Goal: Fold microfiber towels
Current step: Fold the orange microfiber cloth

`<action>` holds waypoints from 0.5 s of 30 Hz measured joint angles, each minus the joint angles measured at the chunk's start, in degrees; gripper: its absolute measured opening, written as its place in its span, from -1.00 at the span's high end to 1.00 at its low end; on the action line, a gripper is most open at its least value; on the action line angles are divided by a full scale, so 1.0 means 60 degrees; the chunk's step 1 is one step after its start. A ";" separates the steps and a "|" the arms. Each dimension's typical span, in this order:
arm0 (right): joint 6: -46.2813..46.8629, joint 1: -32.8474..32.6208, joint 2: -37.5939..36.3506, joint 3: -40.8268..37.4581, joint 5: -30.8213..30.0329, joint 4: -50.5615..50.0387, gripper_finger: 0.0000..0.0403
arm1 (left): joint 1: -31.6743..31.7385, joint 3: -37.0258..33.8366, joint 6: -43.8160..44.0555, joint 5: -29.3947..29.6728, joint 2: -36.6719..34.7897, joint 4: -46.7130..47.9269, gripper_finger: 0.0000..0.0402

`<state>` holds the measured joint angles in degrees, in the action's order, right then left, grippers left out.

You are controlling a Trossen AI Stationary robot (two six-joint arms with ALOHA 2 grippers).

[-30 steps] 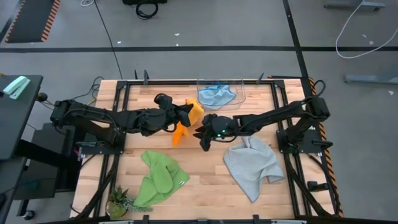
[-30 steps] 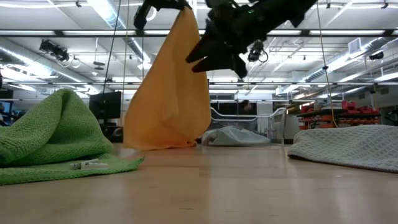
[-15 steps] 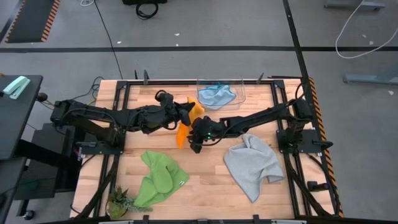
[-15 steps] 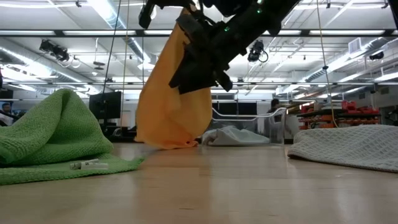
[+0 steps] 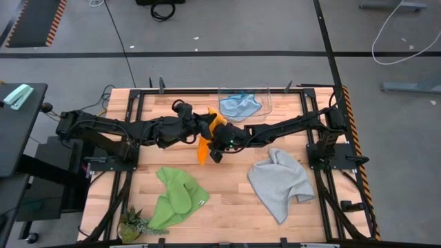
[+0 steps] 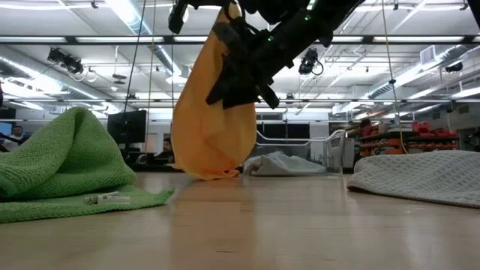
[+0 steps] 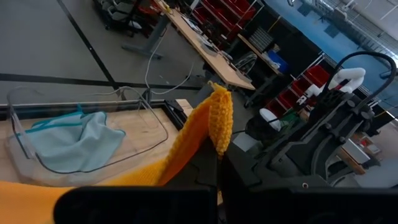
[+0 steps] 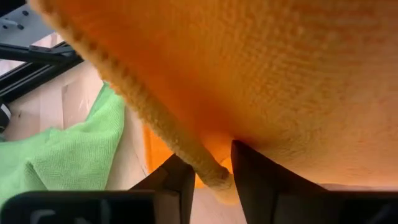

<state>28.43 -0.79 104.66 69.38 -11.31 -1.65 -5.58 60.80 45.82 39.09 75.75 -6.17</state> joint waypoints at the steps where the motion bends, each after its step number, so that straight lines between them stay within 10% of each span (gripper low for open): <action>1: -0.0020 -0.0001 0.0000 0.0000 0.0024 0.0004 0.54 | 0.0000 0.0000 -0.0004 0.0000 0.0000 -0.0001 0.96; 7: -0.0310 -0.0069 0.0000 0.0000 0.0175 -0.0001 0.94 | 0.0000 0.0000 -0.0004 0.0000 0.0000 -0.0011 0.96; 15: -0.0663 -0.0458 -0.0125 -0.0004 -0.0033 -0.1089 0.97 | -0.0004 -0.0007 -0.0195 -0.0012 0.0000 0.0026 0.96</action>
<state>24.46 -3.54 103.91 69.36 -11.51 -8.19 -5.61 60.75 44.66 39.02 75.75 -6.02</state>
